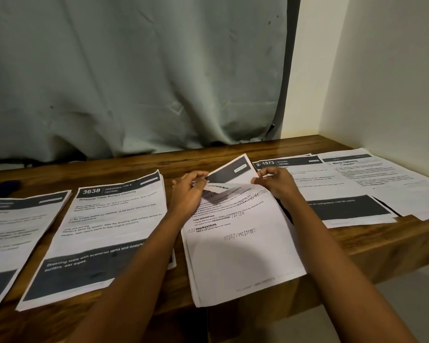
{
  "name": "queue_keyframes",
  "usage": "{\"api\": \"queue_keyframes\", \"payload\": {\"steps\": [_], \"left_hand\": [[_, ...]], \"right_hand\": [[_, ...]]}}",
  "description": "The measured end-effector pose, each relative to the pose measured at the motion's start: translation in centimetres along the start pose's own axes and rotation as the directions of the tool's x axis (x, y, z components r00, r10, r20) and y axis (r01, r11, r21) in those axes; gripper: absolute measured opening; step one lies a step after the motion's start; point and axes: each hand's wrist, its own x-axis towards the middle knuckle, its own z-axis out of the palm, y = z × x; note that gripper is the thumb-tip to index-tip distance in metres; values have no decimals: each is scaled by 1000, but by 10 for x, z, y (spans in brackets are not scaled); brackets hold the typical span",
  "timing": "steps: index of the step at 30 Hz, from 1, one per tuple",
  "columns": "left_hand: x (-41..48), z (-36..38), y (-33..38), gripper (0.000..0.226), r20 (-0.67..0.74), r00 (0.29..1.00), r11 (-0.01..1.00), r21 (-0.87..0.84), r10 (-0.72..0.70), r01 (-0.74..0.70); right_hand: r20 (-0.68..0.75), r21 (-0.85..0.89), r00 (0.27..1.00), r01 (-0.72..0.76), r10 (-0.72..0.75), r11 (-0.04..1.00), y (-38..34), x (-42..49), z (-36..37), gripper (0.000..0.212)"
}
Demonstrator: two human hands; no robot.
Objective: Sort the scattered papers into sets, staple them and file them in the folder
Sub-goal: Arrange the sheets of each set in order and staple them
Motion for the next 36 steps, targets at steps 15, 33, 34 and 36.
{"api": "queue_keyframes", "payload": {"steps": [15,33,34,36], "left_hand": [[3,-8,-8,39,97,994,999,-10,-43,44],[2,-8,-3,19,169,985,995,-88,-25,40],[2,-8,-4,18,169,985,995,-93,-25,41],[2,-9,-4,18,168,985,995,-93,-24,40]], "right_hand": [[498,254,853,27,-155,967,-17,-22,-14,40],[124,-95,991,-28,40,995,-5,-2,1,28],[125,-115,991,-29,44,993,-5,-1,1,25],[117,-143,992,-35,52,989,-3,1,1,25]]}}
